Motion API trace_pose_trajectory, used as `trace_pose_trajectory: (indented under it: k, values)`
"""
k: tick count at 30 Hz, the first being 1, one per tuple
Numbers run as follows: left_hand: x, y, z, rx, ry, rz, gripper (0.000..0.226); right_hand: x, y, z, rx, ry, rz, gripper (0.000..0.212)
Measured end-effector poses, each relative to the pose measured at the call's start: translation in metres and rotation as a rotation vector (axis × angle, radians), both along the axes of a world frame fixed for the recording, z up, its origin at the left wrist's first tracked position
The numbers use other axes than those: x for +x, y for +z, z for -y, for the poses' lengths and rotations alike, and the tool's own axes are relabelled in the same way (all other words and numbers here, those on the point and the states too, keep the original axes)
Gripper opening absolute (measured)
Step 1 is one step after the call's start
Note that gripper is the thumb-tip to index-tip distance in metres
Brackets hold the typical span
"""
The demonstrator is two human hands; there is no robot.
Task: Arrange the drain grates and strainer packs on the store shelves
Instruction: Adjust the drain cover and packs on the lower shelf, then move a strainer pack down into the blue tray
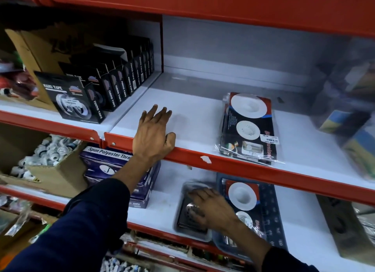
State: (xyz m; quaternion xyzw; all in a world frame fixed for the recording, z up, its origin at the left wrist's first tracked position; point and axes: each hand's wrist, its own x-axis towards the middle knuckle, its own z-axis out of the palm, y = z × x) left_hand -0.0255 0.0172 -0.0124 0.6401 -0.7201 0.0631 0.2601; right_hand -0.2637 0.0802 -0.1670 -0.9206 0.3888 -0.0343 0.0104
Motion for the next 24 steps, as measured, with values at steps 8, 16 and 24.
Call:
trace_pose_trajectory:
  k: [8,16,24]
  values:
    - [-0.001,0.002,-0.004,0.047,-0.003,0.049,0.073,-0.026,0.126,-0.005,-0.669,0.156,0.411,0.025]
    - [-0.064,0.032,-0.024,0.12,-0.13,-0.273,0.039,-0.099,0.196,0.021,-0.408,-0.713,0.64,0.035]
    - [-0.136,0.046,-0.011,0.296,-0.169,-0.439,0.022,-0.126,0.202,0.045,0.219,-0.975,0.888,0.033]
